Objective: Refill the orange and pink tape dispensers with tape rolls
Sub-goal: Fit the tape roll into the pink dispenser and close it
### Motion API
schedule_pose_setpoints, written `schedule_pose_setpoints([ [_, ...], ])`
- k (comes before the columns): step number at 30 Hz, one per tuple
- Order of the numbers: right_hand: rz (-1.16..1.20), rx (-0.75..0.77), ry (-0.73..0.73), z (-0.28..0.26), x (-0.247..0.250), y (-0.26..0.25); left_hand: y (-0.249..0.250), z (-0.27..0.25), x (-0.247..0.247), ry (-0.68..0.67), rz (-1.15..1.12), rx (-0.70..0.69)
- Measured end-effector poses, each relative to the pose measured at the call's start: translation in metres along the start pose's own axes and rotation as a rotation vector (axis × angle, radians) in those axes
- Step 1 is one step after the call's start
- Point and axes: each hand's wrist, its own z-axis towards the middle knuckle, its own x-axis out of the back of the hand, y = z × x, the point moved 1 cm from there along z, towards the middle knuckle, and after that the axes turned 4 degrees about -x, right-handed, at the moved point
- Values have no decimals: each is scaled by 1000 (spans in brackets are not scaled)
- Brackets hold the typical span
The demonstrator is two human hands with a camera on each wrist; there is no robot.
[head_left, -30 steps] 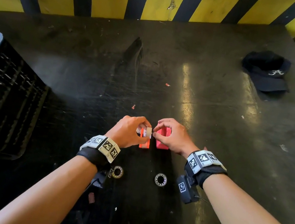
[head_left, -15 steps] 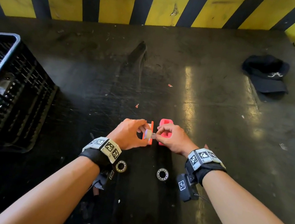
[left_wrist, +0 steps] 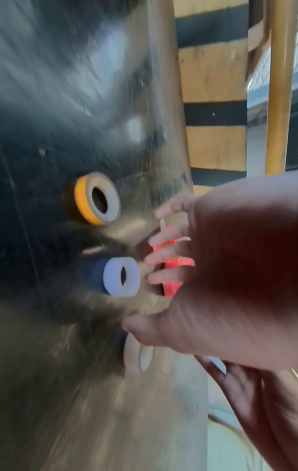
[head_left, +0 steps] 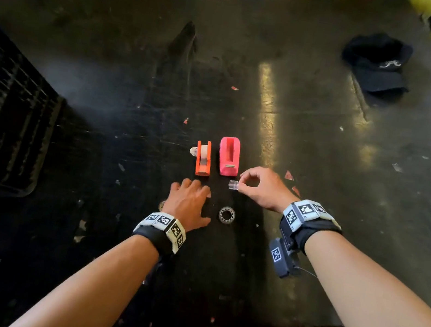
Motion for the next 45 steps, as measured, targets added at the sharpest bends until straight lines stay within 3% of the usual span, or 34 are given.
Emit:
schedule_pose_setpoints([
  [4, -11, -51, -12, -14, 7, 11, 25, 6, -4, -34, -42, -148],
  [9, 4, -62, -33, -23, 19, 23, 37, 8, -7, 17, -158, -156],
  [12, -17, -66, -40, -25, 22, 28, 33, 4, 4, -1, -431, -83],
  [18, 18, 32, -95, -23, 30, 9, 18, -5, 45, 178, -668, -60],
  [25, 54, 137, -144, -15, 21, -23, 5, -17, 84, 87, -775, -49],
  [35, 126, 187, -148, -13, 13, -32, 2, -34, 91, 26, -1070, -34],
  [45, 196, 193, -163, -19, 11, -38, 1, -39, 99, 47, -1230, -42],
])
